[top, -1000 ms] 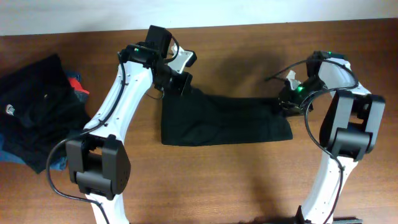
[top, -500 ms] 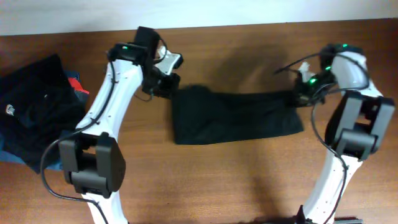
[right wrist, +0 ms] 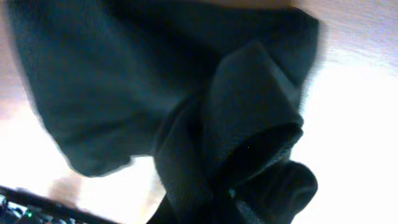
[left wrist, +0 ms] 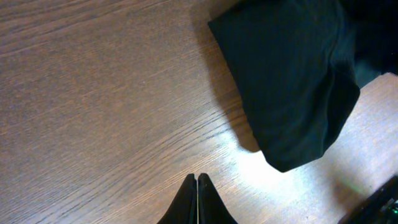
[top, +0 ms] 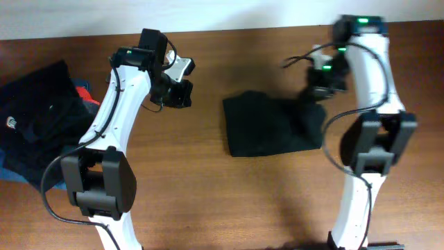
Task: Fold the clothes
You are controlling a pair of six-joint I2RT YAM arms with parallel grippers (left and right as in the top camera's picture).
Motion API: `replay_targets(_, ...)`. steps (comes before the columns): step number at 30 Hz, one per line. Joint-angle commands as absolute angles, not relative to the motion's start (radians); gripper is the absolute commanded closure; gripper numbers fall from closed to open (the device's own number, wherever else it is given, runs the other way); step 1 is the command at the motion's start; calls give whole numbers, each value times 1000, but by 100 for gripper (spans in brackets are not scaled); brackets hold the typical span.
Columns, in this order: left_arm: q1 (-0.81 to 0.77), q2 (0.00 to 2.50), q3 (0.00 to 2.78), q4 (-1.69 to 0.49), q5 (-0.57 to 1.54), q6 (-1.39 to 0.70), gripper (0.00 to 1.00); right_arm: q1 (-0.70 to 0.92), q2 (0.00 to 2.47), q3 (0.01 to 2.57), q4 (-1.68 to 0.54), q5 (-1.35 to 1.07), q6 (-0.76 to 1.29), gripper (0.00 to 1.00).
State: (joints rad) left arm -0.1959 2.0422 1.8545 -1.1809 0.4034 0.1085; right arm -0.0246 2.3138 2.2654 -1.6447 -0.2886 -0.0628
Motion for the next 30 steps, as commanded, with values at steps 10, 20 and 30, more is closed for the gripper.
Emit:
replay_targets(10, -200, 2040, 1856, -1189, 371, 107, 97, 406, 2284, 2289, -1364, -259, 141, 94)
replay_targets(20, -200, 2040, 1855, -1189, 358, 107, 96, 467, 2298, 2283, -1393, -231, 138, 89)
replay_targets(30, -200, 2040, 1855, -1183, 347, 107, 96, 493, 2298, 2283, -1604, -235, -23, 78)
